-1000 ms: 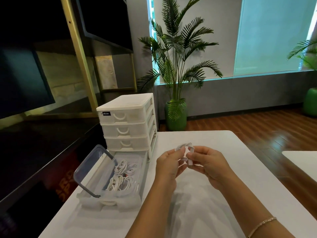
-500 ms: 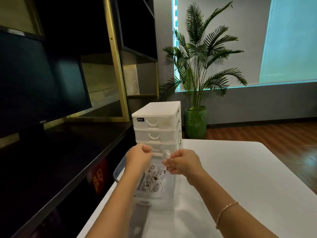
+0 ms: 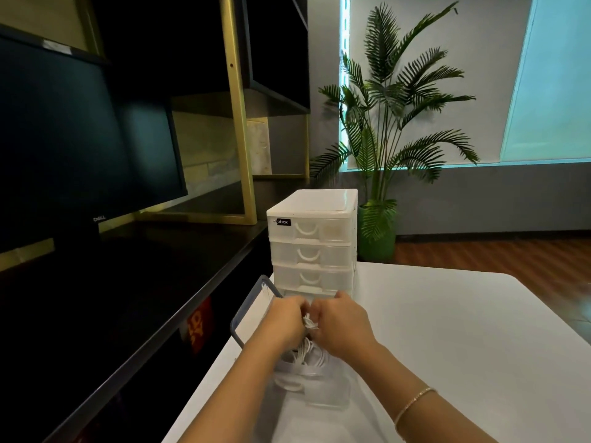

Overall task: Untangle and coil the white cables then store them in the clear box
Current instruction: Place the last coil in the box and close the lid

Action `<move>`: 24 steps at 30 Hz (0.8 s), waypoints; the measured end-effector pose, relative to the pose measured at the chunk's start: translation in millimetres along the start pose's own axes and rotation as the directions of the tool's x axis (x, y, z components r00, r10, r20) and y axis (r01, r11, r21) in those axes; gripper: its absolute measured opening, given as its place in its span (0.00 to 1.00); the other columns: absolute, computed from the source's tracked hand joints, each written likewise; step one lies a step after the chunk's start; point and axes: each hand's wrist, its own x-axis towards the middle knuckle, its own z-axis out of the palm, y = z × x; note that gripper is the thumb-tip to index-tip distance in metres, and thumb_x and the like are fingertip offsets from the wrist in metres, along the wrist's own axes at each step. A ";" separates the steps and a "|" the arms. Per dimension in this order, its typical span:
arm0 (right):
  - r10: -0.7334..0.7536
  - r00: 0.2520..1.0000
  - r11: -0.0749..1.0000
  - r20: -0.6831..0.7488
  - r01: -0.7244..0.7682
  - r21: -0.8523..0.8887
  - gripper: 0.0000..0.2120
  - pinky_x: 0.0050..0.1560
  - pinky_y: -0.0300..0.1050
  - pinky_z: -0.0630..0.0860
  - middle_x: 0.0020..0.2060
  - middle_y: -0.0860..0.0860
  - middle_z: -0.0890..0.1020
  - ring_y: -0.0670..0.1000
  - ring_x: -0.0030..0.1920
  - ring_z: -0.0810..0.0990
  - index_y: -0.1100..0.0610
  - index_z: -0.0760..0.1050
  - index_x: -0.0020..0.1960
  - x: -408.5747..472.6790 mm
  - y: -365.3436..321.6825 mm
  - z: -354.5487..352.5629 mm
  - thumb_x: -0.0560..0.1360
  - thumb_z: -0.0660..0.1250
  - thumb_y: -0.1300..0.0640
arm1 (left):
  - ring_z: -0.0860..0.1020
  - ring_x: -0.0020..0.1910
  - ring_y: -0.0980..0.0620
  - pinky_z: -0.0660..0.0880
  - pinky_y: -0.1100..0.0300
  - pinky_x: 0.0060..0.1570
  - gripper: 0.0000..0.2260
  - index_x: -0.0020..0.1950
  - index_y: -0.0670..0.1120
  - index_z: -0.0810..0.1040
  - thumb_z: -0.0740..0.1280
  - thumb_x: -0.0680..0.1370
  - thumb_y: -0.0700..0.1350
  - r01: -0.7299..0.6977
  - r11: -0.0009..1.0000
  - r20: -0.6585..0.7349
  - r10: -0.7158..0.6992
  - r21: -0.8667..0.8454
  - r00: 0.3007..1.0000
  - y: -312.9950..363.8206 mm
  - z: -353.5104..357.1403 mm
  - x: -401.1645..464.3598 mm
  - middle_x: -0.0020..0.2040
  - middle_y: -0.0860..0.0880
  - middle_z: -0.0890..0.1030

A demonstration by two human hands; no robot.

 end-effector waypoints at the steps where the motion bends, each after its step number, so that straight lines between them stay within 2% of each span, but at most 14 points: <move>1: -0.006 1.000 1.000 0.003 0.006 -0.013 0.08 0.48 0.45 0.74 0.48 0.52 0.81 0.52 0.54 0.73 0.49 0.77 0.53 0.3 0.7 0.7 0.74 0.65 0.54 | 0.77 0.50 0.47 0.70 0.60 0.41 0.13 0.50 0.45 0.77 0.60 0.72 0.32 -0.017 0.999 0.000 0.017 0.030 1.000 1.0 0.7 -0.4 0.51 0.45 0.79; 3: -0.005 1.000 0.999 0.023 0.006 -0.033 0.08 0.48 0.45 0.74 0.47 0.50 0.82 0.52 0.55 0.73 0.50 0.78 0.52 2.4 2.7 1.0 0.74 0.65 0.54 | 0.77 0.50 0.46 0.69 0.60 0.41 0.15 0.51 0.47 0.77 0.59 0.72 0.32 -0.043 0.996 0.002 0.043 0.083 0.999 1.1 1.9 0.9 0.51 0.45 0.79; 7: -0.014 0.993 0.988 0.118 0.032 -0.151 0.11 0.48 0.43 0.70 0.46 0.52 0.81 0.53 0.58 0.70 0.55 0.80 0.52 2.3 3.2 -7.2 0.75 0.64 0.52 | 0.73 0.42 0.47 0.76 0.51 0.47 0.13 0.49 0.49 0.75 0.60 0.73 0.32 -0.072 0.985 0.013 0.071 0.160 0.997 -2.2 4.2 7.0 0.49 0.43 0.79; 11: -0.045 0.975 0.956 0.219 0.106 -0.274 0.15 0.67 0.49 0.61 0.56 0.54 0.79 0.54 0.62 0.67 0.56 0.79 0.57 -1.7 5.9 -16.3 0.77 0.62 0.50 | 0.79 0.47 0.42 0.77 0.51 0.47 0.13 0.54 0.43 0.74 0.58 0.75 0.31 -0.053 0.979 0.010 0.052 0.198 0.999 -0.7 5.9 9.9 0.52 0.40 0.79; 13: -0.062 0.951 0.928 0.304 0.167 -0.334 0.15 0.72 0.54 0.53 0.57 0.54 0.79 0.54 0.64 0.67 0.55 0.78 0.58 -0.4 6.4 -19.9 0.77 0.61 0.49 | 0.78 0.46 0.43 0.77 0.51 0.47 0.12 0.50 0.45 0.73 0.58 0.75 0.30 -0.061 0.976 0.009 0.060 0.207 0.998 -1.7 5.5 9.8 0.52 0.40 0.79; 18: -0.067 0.890 0.871 0.450 0.272 -0.408 0.14 0.72 0.65 0.47 0.51 0.55 0.80 0.57 0.59 0.73 0.59 0.77 0.52 4.5 1.8 -19.6 0.79 0.56 0.53 | 0.74 0.41 0.46 0.78 0.48 0.51 0.13 0.46 0.48 0.72 0.60 0.72 0.29 -0.046 0.990 0.006 0.046 0.132 0.999 -5.8 5.4 11.9 0.45 0.43 0.76; 21: -0.014 0.874 0.891 0.486 0.232 -0.391 0.16 0.71 0.67 0.41 0.53 0.57 0.79 0.57 0.61 0.71 0.60 0.76 0.53 4.2 -2.1 -20.5 0.80 0.52 0.54 | 0.79 0.45 0.44 0.79 0.47 0.48 0.14 0.51 0.46 0.77 0.61 0.72 0.31 -0.034 0.998 0.005 0.034 0.050 0.999 -10.2 3.3 13.8 0.49 0.43 0.79; 24: 0.000 0.879 0.886 0.477 0.221 -0.408 0.13 0.70 0.69 0.39 0.55 0.57 0.78 0.58 0.62 0.70 0.60 0.74 0.55 3.7 -5.3 -20.1 0.79 0.53 0.59 | 0.79 0.50 0.45 0.78 0.50 0.51 0.13 0.56 0.44 0.77 0.62 0.74 0.33 -0.037 0.998 0.031 0.036 0.047 0.999 -10.3 0.0 12.5 0.53 0.43 0.79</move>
